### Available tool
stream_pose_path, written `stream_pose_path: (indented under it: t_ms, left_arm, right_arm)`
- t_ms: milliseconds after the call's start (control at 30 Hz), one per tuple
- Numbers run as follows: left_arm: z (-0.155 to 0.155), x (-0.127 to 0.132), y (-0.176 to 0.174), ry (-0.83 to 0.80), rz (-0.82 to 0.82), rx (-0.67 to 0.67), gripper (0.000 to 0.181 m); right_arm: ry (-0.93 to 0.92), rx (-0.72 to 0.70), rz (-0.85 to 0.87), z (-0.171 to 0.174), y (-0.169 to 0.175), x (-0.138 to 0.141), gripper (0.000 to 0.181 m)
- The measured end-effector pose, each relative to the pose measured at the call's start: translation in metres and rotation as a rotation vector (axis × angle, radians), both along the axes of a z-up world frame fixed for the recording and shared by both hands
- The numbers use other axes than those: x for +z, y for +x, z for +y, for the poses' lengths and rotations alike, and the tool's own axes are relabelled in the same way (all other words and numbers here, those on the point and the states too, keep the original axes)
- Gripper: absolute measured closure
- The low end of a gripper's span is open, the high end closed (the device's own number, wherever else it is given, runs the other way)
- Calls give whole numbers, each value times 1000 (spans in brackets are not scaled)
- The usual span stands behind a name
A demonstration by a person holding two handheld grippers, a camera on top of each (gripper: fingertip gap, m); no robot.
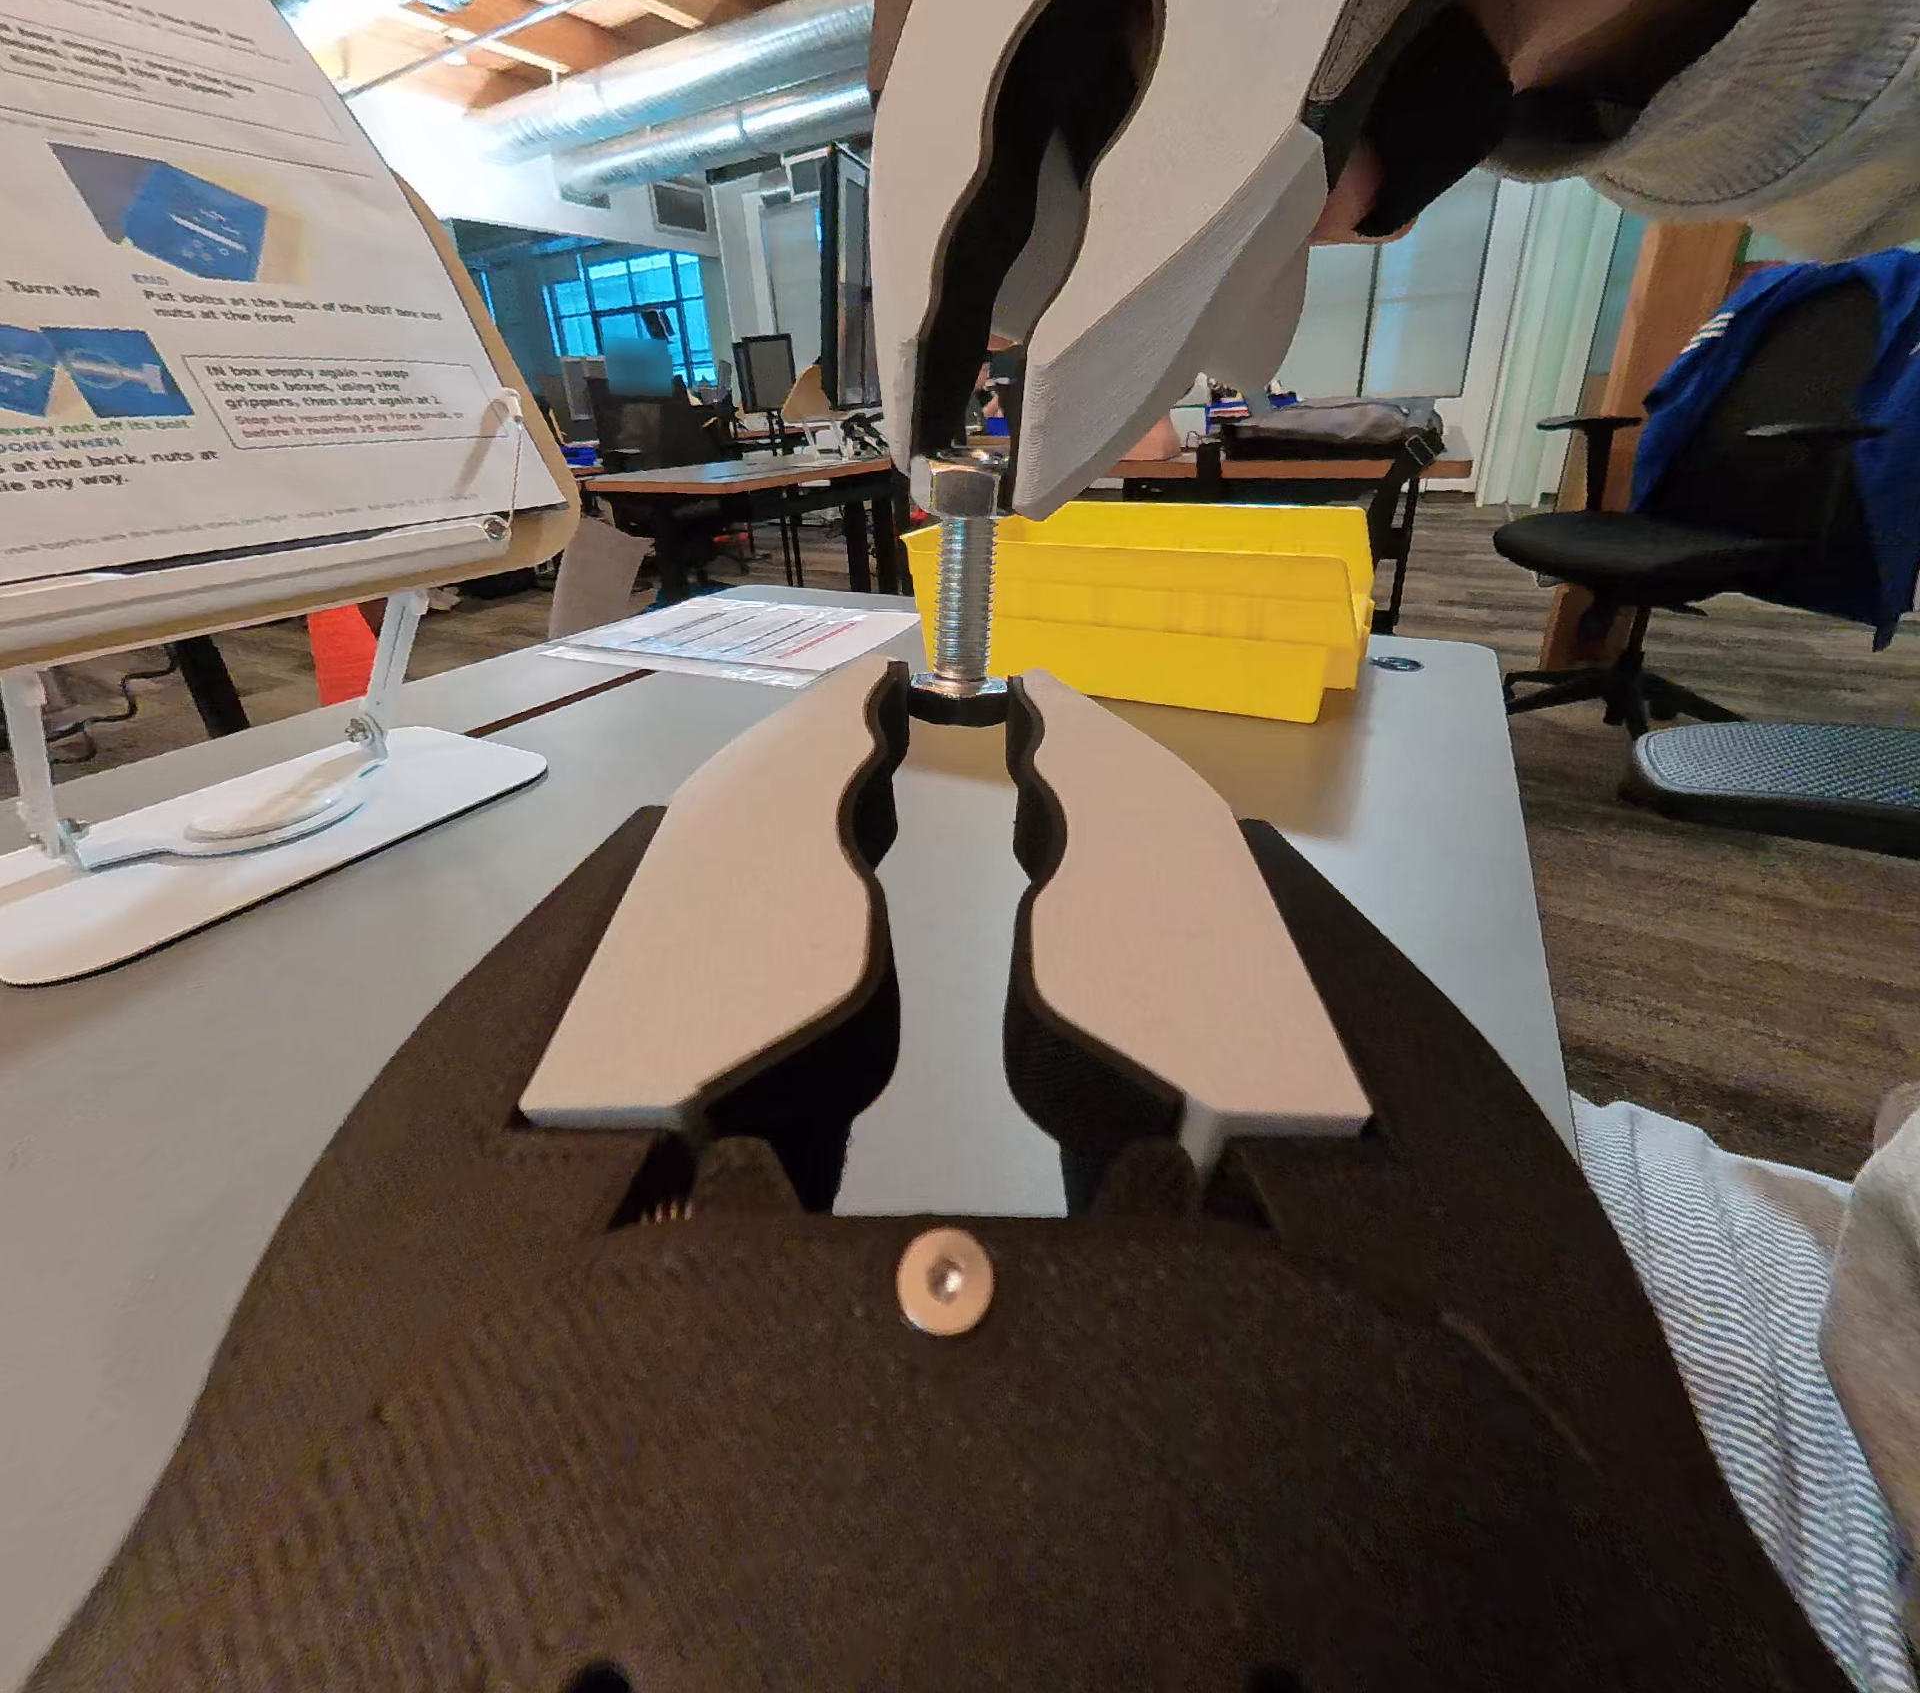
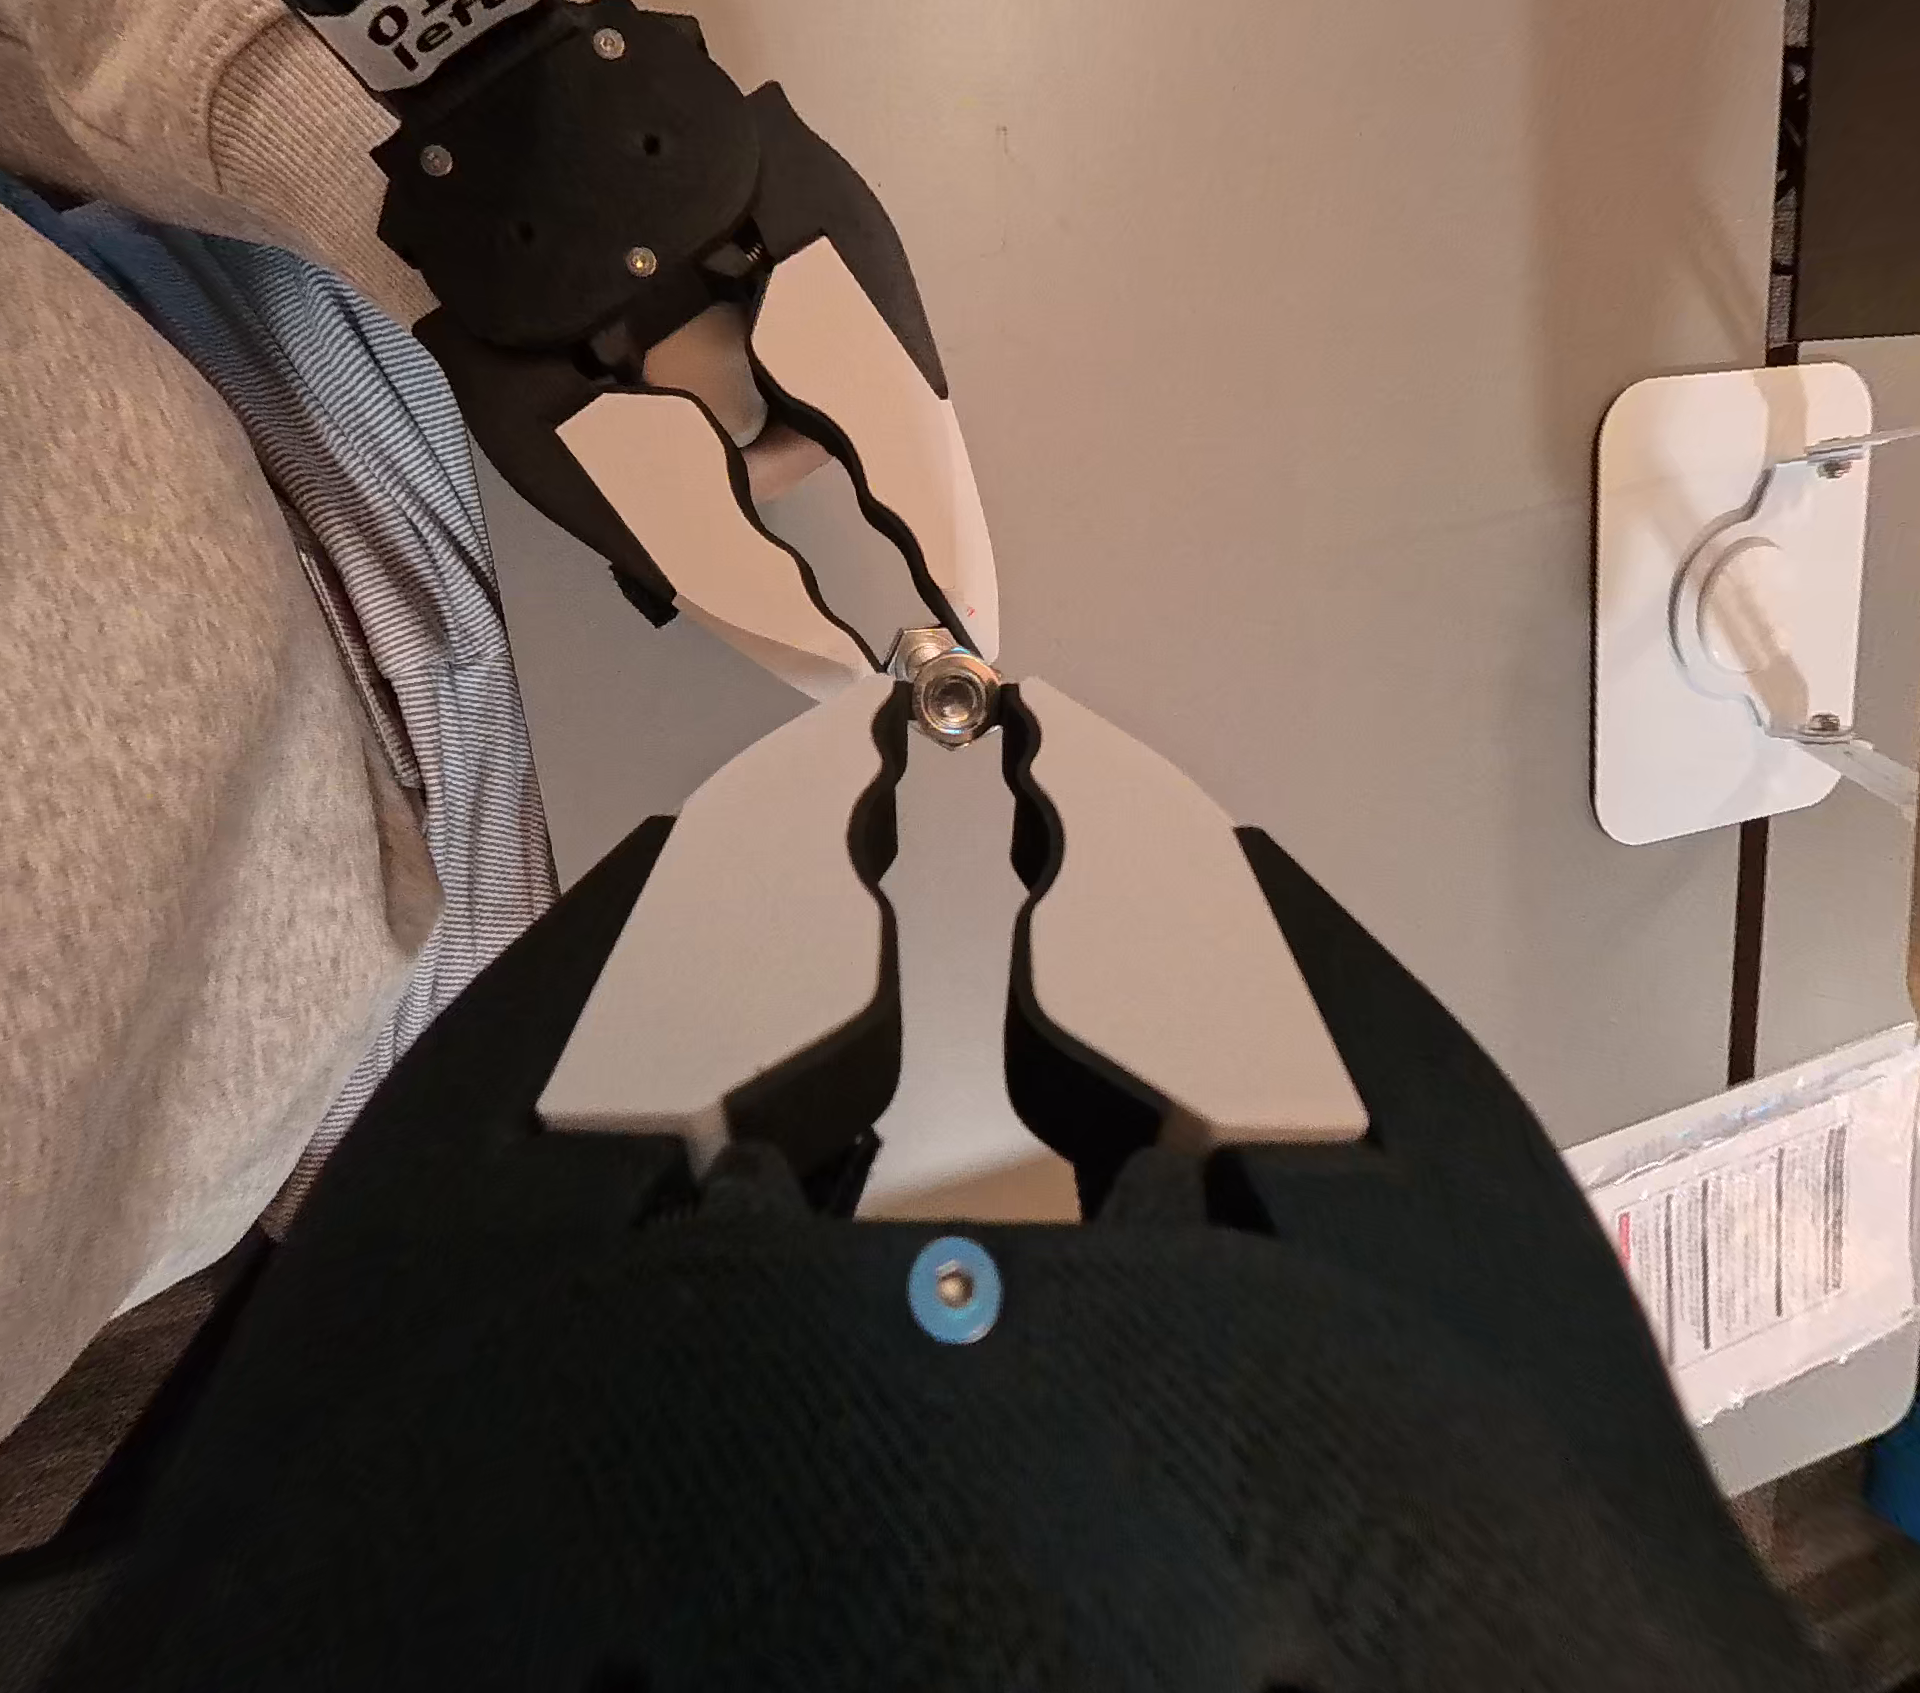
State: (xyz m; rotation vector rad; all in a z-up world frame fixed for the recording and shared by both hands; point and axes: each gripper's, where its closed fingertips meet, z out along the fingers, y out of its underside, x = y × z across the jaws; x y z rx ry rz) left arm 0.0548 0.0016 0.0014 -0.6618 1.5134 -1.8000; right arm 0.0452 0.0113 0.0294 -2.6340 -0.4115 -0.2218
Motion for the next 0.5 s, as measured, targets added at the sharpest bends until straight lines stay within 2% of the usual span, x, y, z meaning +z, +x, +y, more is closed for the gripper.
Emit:
stream_pose_path:
  t_ms: [300, 500]
  left_arm:
    - [1, 1, 1, -7, 7, -10, 162]
    - [-2, 0, 0, -3, 7, -25, 162]
  right_arm:
    - [15, 37, -33, 4, 0, 0, 147]
    - [20, 104, -43, 6, -7, 1, 144]
